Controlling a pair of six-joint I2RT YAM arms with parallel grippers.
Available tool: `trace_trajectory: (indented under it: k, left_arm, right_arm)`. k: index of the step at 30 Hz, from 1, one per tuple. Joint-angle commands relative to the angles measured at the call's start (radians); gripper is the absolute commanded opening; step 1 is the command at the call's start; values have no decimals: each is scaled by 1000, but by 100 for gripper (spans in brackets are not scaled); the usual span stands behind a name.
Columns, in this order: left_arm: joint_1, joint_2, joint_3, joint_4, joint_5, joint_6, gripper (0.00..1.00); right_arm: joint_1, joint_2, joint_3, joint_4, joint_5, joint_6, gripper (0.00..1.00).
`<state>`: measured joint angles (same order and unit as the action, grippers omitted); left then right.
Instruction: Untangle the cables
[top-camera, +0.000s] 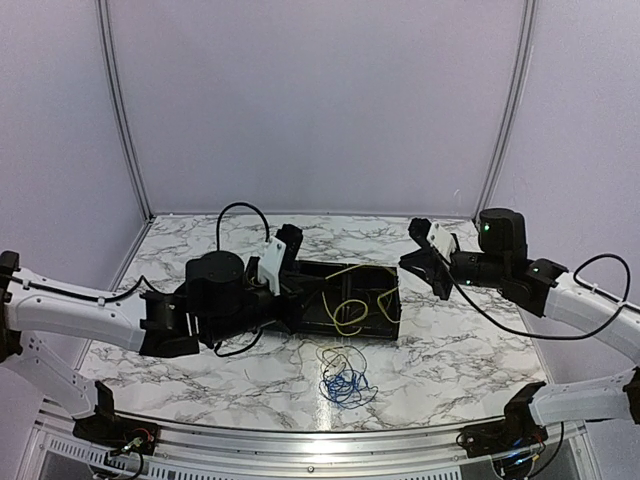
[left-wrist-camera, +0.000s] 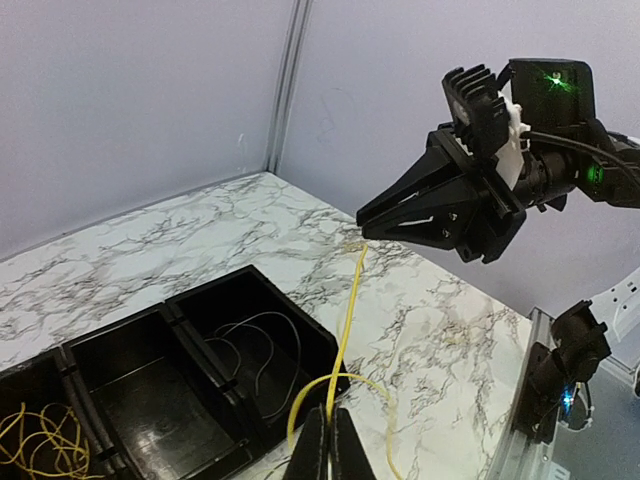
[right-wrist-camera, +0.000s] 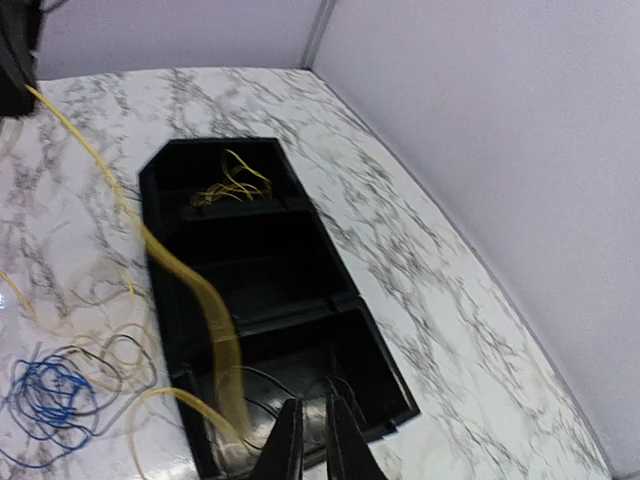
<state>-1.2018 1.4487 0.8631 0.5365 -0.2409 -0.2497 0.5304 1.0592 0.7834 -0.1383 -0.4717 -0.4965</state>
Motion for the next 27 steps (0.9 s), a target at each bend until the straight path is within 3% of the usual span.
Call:
trace_trajectory:
  k: [1,7,19,27]
  left_arm:
    - [8,-100,47,-201,-63,21,0]
    - [8,-160,48,-282,-76,8,0]
    - [13,-211,198,-629,-293,112,0]
    - [133,-251,221,-682,-282,182,0]
  right_arm:
    - [-39,-17,-27,83,278,4,12]
    - [-38,-7,-50,84,218,5,15]
    - [-41,-6,-94,68,133,-48,24]
    - [-42,35,-93,55,193,-98,27]
